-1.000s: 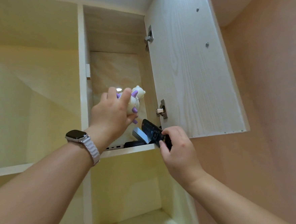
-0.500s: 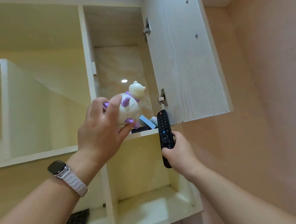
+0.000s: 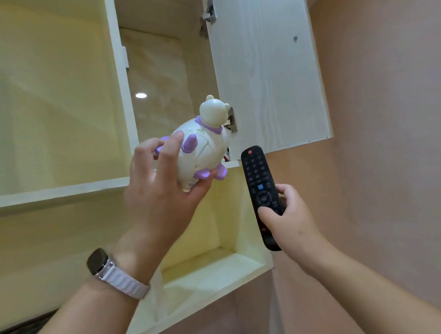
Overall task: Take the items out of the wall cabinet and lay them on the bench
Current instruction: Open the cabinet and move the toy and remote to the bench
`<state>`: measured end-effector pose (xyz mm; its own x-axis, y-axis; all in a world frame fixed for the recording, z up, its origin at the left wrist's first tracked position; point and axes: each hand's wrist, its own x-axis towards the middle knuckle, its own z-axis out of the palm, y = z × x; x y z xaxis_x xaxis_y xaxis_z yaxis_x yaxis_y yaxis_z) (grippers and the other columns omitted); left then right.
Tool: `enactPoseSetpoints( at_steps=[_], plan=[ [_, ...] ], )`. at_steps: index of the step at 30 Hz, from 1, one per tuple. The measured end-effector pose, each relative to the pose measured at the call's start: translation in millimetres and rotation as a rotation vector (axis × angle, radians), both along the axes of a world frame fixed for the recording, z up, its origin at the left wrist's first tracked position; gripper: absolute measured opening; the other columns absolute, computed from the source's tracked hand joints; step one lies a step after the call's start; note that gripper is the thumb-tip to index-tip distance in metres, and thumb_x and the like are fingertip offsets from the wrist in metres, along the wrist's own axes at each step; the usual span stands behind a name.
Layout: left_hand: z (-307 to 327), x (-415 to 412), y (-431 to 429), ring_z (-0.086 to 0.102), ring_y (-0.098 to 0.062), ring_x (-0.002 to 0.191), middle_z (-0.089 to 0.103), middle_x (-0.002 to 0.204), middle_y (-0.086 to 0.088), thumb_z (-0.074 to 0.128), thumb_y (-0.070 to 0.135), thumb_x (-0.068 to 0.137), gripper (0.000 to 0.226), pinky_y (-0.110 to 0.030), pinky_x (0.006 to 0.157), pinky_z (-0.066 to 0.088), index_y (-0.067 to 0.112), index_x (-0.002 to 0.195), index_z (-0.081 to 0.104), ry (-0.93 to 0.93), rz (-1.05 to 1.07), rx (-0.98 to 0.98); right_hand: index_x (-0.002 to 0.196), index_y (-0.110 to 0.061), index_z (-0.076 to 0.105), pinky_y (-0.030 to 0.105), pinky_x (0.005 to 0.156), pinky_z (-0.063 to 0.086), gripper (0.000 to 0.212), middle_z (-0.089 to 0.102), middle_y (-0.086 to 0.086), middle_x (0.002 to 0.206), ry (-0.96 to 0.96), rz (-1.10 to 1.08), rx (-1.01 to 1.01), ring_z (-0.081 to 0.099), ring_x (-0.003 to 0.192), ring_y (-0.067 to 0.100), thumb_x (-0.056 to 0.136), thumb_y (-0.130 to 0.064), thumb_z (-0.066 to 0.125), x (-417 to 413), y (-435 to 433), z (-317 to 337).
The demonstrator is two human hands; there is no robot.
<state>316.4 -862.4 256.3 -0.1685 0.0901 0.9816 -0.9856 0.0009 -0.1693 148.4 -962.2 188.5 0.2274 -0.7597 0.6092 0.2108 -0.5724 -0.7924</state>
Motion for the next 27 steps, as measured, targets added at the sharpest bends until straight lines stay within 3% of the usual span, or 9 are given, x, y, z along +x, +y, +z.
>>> enactPoseSetpoints(
  at_steps=[4,7,11,15,18,20,22,24,27],
  plan=[
    [-19.1,14.9,1.7,0.056,-0.028,0.1,0.05,0.117,-0.014,0.077,0.046,0.074,0.071,-0.04,0.061,0.053,0.023,0.131,0.042,0.071,-0.215,0.026,0.106,-0.029,0.053,0.041,0.064,0.056,0.029,0.067,0.008,0.091,-0.005,-0.134,0.078,0.064,0.068,0.021,0.085,-0.009,0.056,2.7,27.5,-17.6],
    [-36.7,20.9,4.8,0.055,-0.02,0.1,0.046,0.119,-0.005,0.075,0.053,0.072,0.071,-0.041,0.062,0.055,0.026,0.13,0.043,0.151,-0.381,0.066,0.105,-0.026,0.055,0.031,0.058,0.051,0.027,0.068,0.001,0.079,-0.008,-0.195,0.125,0.062,0.058,0.011,0.087,-0.006,0.056,9.0,52.9,-36.1],
    [-70.7,19.7,2.4,0.052,-0.005,0.1,0.041,0.118,0.009,0.073,0.057,0.069,0.071,-0.035,0.07,0.056,0.034,0.13,0.045,0.301,-0.661,0.188,0.103,-0.027,0.058,0.03,0.059,0.05,0.027,0.071,0.004,0.08,0.029,-0.289,0.164,0.063,0.061,0.013,0.086,-0.005,0.057,5.1,87.1,-62.5],
    [-108.1,7.0,-8.5,0.058,-0.001,0.101,0.046,0.114,0.014,0.075,0.058,0.064,0.069,-0.019,0.078,0.053,0.038,0.126,0.05,0.496,-1.005,0.355,0.102,-0.026,0.059,0.024,0.053,0.048,0.026,0.071,-0.001,0.074,0.043,-0.412,0.226,0.065,0.062,0.013,0.087,-0.004,0.057,-12.7,113.9,-88.6],
    [-132.8,-13.0,-8.5,0.066,0.0,0.082,0.055,0.118,0.003,0.082,0.047,0.067,0.063,-0.018,0.058,0.056,0.038,0.121,0.052,0.687,-1.218,0.48,0.102,-0.027,0.059,0.029,0.057,0.049,0.025,0.071,-0.001,0.075,0.057,-0.53,0.276,0.065,0.064,0.015,0.087,-0.007,0.058,-32.4,133.3,-104.8],
    [-150.9,-27.4,-7.4,0.068,-0.001,0.069,0.057,0.121,-0.005,0.083,0.036,0.072,0.059,-0.029,0.049,0.056,0.035,0.122,0.052,0.787,-1.303,0.582,0.102,-0.029,0.058,0.032,0.06,0.048,0.025,0.071,0.0,0.078,0.07,-0.605,0.308,0.065,0.066,0.015,0.086,-0.009,0.059,-47.8,148.3,-117.2],
    [-168.6,-41.2,-2.4,0.072,-0.016,0.07,0.059,0.123,-0.008,0.083,0.039,0.072,0.061,-0.04,0.051,0.057,0.042,0.123,0.05,0.845,-1.377,0.673,0.102,-0.03,0.058,0.034,0.063,0.049,0.026,0.071,0.0,0.08,0.074,-0.657,0.335,0.065,0.068,0.016,0.086,-0.01,0.059,-62.9,166.6,-128.2],
    [-184.1,-56.3,8.2,0.072,-0.024,0.072,0.061,0.121,-0.006,0.084,0.039,0.07,0.063,-0.042,0.062,0.058,0.043,0.123,0.051,0.878,-1.437,0.713,0.102,-0.031,0.058,0.035,0.065,0.049,0.026,0.071,-0.003,0.078,0.067,-0.696,0.365,0.066,0.071,0.018,0.086,-0.01,0.059,-77.9,187.4,-139.2],
    [-204.5,-81.1,33.2,0.069,-0.004,0.066,0.067,0.107,0.006,0.081,0.017,0.077,0.06,-0.023,0.064,0.055,0.028,0.128,0.051,0.955,-1.526,0.758,0.102,-0.03,0.058,0.037,0.066,0.05,0.025,0.072,0.0,0.08,0.043,-0.749,0.407,0.067,0.072,0.022,0.087,-0.01,0.059,-101.4,221.1,-157.3]
  ],
)
